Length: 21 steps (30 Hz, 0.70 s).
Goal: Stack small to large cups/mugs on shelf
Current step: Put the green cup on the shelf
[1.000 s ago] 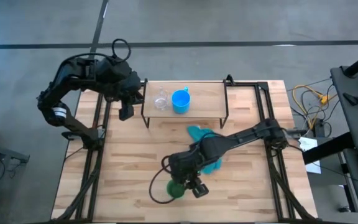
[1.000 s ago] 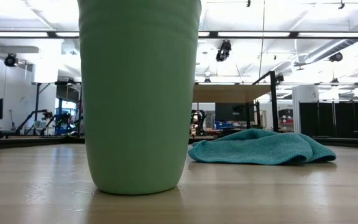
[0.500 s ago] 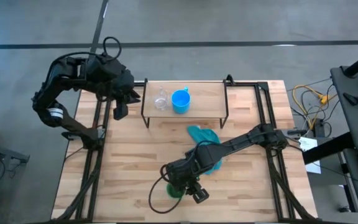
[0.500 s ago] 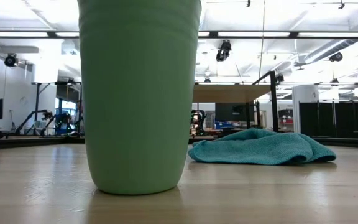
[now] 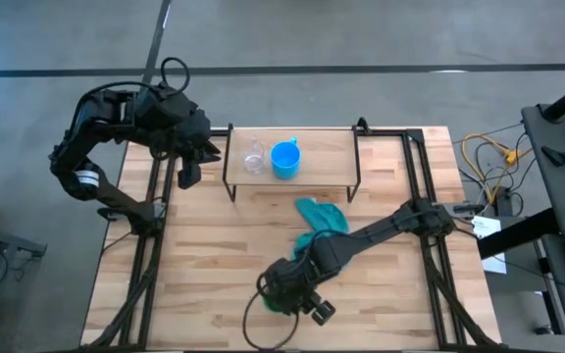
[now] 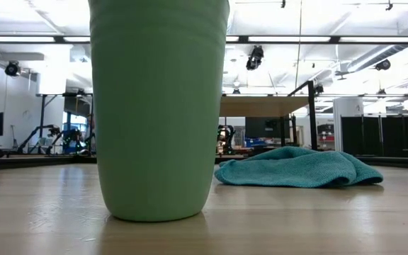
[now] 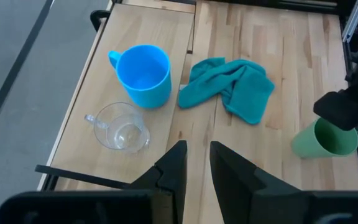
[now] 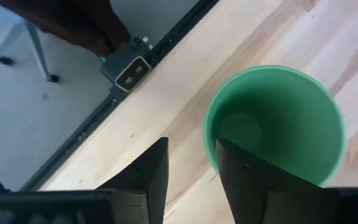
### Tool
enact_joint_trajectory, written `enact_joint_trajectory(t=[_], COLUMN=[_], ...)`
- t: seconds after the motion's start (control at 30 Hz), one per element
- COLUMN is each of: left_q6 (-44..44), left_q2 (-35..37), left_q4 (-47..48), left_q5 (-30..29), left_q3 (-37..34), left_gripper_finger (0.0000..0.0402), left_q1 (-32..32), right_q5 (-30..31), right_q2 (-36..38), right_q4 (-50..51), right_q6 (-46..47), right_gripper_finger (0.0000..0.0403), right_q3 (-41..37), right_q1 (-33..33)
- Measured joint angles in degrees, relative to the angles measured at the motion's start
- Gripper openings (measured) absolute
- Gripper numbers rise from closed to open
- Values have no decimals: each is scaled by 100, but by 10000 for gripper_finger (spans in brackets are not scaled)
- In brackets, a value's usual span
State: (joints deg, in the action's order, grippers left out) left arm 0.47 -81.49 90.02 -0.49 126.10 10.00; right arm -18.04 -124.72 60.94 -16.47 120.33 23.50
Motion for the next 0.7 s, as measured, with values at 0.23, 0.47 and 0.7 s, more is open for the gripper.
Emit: enact_joint_trajectory(t=[0.23, 0.47, 0.7], left_q6=[0, -6, -11], left_q2=[0, 0, 0], left_q4=[0, 0, 0], left_q5=[0, 0, 0], left_q3=[0, 2, 2], left_gripper_finger=[57, 57, 57], left_q1=[-1, -1, 0], right_q5=[749, 974, 973], right_q2=[-1, -1, -3], right_q4=[-37, -197, -183], right_q6=[-176, -675, -677], right_gripper_finger=[127, 127, 126], right_q3=[-59, -110, -219], right_q1=[122, 125, 130])
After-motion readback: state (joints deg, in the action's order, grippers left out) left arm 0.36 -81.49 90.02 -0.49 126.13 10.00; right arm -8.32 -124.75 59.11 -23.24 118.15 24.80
